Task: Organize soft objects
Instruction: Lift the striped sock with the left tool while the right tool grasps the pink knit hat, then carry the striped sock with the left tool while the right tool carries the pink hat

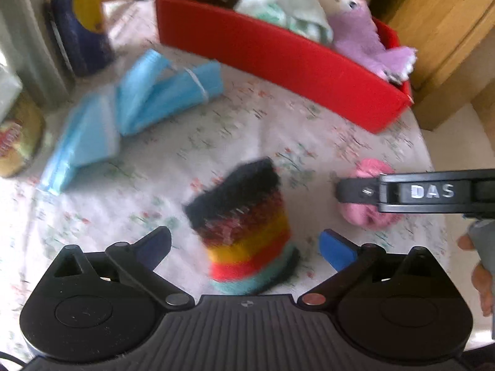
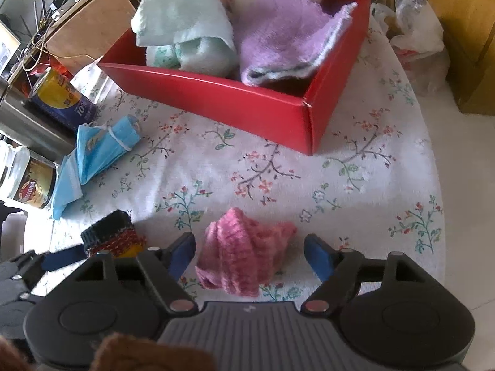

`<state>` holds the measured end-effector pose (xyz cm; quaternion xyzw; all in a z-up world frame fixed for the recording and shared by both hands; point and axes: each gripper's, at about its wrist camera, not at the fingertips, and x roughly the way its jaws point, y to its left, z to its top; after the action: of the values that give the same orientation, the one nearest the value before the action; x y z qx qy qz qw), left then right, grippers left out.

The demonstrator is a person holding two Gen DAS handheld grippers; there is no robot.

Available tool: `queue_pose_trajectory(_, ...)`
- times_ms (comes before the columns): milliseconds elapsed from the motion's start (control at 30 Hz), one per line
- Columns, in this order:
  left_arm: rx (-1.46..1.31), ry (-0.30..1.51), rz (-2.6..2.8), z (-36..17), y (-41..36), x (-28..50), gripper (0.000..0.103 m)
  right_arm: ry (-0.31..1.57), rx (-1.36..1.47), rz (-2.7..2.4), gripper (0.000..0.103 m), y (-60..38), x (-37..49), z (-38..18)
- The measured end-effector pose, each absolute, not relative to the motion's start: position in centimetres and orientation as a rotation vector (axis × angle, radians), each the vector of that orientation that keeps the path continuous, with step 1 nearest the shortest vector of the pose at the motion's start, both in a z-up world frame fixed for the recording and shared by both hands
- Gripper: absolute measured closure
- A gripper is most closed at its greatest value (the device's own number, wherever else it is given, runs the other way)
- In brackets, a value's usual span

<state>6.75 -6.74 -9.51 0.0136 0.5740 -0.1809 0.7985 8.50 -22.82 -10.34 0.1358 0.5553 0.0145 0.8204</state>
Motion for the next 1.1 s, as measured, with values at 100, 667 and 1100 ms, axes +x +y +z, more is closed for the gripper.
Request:
queue_pose_trajectory(100, 0.029, 1.248, -0.450, -9.9, -7.3, 6.1, 0.030, 1.192, 0.247, 0.059, 0.080, -22.2, 8.5, -10.6)
queue_pose_trajectory(667, -0.079, 1.138, -0.494, -5.9, -6.1, 6.5, 0.079, 1.023, 0.358, 0.122, 0.093, -24.2, 7.2, -5.3)
queue_pose_trajectory(1100, -0.154, 0.950, -0.514, 0.8, -6.3, 8.2, 0.079, 0.835, 0.415, 0.127, 0.093, -26.0, 7.3, 1.0)
